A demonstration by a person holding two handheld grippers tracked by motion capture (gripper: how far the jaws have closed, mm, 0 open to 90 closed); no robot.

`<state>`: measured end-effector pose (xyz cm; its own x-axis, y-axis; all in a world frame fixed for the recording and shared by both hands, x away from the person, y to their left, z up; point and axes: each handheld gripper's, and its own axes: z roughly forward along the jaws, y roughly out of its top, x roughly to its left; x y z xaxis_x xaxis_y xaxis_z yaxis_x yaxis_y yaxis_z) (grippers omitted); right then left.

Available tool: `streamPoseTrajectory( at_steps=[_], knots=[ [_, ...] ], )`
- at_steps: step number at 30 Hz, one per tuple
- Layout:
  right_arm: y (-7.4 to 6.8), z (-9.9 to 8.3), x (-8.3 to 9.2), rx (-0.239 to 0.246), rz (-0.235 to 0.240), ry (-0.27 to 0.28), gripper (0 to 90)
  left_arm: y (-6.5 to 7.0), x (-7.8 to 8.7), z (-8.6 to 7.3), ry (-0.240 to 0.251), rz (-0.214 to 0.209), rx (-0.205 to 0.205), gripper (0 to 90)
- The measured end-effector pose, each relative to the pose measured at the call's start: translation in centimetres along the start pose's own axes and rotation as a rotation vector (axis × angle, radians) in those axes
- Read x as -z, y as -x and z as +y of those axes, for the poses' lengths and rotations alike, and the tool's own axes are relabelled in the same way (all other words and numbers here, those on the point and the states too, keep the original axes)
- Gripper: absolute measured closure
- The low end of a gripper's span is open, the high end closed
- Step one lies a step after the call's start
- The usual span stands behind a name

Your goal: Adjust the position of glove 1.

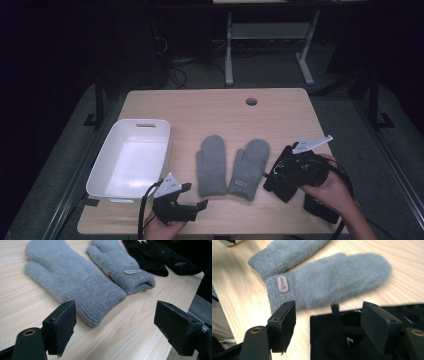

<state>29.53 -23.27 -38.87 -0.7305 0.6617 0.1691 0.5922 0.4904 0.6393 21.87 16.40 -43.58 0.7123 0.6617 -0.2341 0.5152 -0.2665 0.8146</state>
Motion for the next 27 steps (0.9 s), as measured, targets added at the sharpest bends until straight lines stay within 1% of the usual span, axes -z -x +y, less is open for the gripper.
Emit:
streamPoseTrajectory(
  at_steps=[1,2,4,5,7,9,10,11,12,13,14,15,16,17,18,20,24,25,27],
  knots=[
    [0.0,0.7,-0.4,0.017,0.012,-0.005,29.0,-0.1,0.1,0.0,-0.002,0.002,-0.003,18.0],
    [0.0,1.1,-0.6,0.016,0.021,-0.006,29.0,-0.1,0.1,0.0,-0.002,0.002,-0.003,18.0],
    [0.1,1.4,-0.9,0.019,0.025,-0.015,29.0,0.0,0.1,0.0,-0.001,0.003,-0.005,18.0],
    [0.1,2.0,-1.5,0.03,0.033,-0.031,29.0,0.0,0.1,0.0,0.0,0.001,-0.003,18.0],
    [0.0,2.7,-2.0,0.04,0.037,-0.049,29.0,0.0,0.1,0.0,0.0,0.002,-0.007,18.0],
    [0.0,3.3,-2.4,0.051,0.047,-0.05,29.1,0.0,0.1,0.1,0.001,0.001,-0.009,18.0],
    [0.0,3.3,-2.4,0.051,0.047,-0.05,29.1,0.0,0.1,0.1,0.001,0.001,-0.009,18.0],
    [-0.1,3.9,-3.0,0.066,0.05,-0.059,29.0,0.0,0.1,0.1,0.0,0.001,-0.01,18.0],
    [-0.1,3.9,-3.0,0.066,0.05,-0.059,29.0,0.0,0.1,0.1,0.0,0.001,-0.01,18.0],
    [-0.2,4.5,-3.5,0.074,0.053,-0.073,29.0,0.0,0.1,0.1,0.001,0.001,-0.011,18.0],
    [-0.2,4.5,-3.5,0.074,0.053,-0.073,29.0,0.0,0.1,0.1,0.0,0.0,-0.012,18.0],
    [-0.3,5.0,-4.0,0.086,0.061,-0.077,28.7,0.1,0.0,0.1,-0.001,0.0,-0.011,18.0],
    [-0.3,5.0,-4.0,0.086,0.061,-0.077,28.7,0.1,0.0,0.1,-0.001,0.0,-0.011,18.0],
    [-0.3,5.3,-4.5,0.109,0.057,-0.087,27.9,0.2,0.0,0.1,0.0,0.001,-0.011,18.0],
    [-0.3,5.3,-4.5,0.109,0.057,-0.087,27.9,0.2,0.0,0.1,0.0,-0.001,-0.011,18.0],
    [-0.5,5.8,-5.2,0.12,0.064,-0.102,27.7,0.2,-0.1,0.1,-0.002,-0.003,-0.015,18.0],
    [-0.5,6.0,-5.9,0.124,0.069,-0.122,27.8,0.2,-0.1,0.1,-0.003,-0.004,-0.017,18.0],
    [-0.6,6.2,-6.4,0.134,0.063,-0.132,27.7,0.3,0.0,0.2,0.0,-0.003,-0.016,18.0],
    [-0.6,6.2,-6.9,0.141,0.055,-0.14,27.5,0.2,-0.1,0.2,-0.001,-0.004,-0.017,18.0]
  ],
)
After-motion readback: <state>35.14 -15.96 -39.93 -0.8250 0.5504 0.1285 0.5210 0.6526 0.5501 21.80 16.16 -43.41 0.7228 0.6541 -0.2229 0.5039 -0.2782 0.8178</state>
